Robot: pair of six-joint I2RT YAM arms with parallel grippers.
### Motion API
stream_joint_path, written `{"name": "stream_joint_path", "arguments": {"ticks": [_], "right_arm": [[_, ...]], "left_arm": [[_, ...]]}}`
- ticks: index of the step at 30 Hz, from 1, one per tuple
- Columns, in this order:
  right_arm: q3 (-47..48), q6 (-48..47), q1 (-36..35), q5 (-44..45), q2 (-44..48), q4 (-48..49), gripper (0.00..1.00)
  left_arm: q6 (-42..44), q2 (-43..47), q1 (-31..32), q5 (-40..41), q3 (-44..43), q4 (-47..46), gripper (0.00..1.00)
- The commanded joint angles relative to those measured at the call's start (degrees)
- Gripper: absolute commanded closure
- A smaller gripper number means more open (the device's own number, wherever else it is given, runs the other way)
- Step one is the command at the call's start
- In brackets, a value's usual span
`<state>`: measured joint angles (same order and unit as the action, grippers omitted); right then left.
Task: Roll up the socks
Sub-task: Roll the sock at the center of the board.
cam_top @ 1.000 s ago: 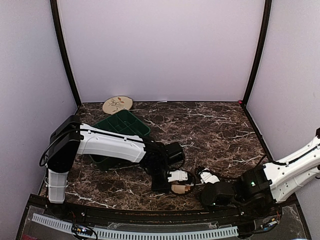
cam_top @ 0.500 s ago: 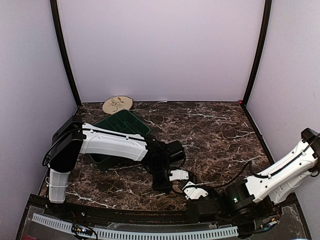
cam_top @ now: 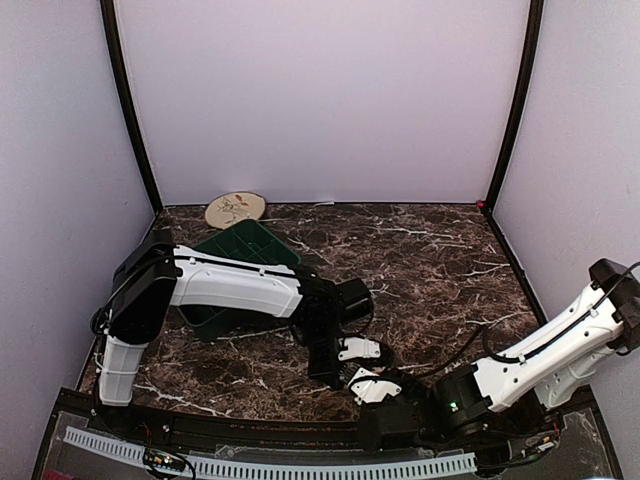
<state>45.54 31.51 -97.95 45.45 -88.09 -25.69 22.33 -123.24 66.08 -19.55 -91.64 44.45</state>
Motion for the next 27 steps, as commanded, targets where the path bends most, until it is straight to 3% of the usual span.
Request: {"name": "stream_joint_path", "arguments": {"ticks": [1,12,27], "right_arm": [[2.6,1.3,-1.7,5.1,-0.6,-2.6,0.42],[5.8,5.4,-5.8,9.3,-2.8,-9.3,0.41],[6.8,-13.1,-2.5,1.0,-8.4,-2.1,0.41]], "left_arm": [[1.2,-3.1,-0.7,-2.2,-1.4,3.7,1.00],[1.3,-4.3,-3.7,-5.1,-2.5,4.8,1.00],[2.0,-4.7,-3.8,-7.0,-3.8,5.3,1.00]]}}
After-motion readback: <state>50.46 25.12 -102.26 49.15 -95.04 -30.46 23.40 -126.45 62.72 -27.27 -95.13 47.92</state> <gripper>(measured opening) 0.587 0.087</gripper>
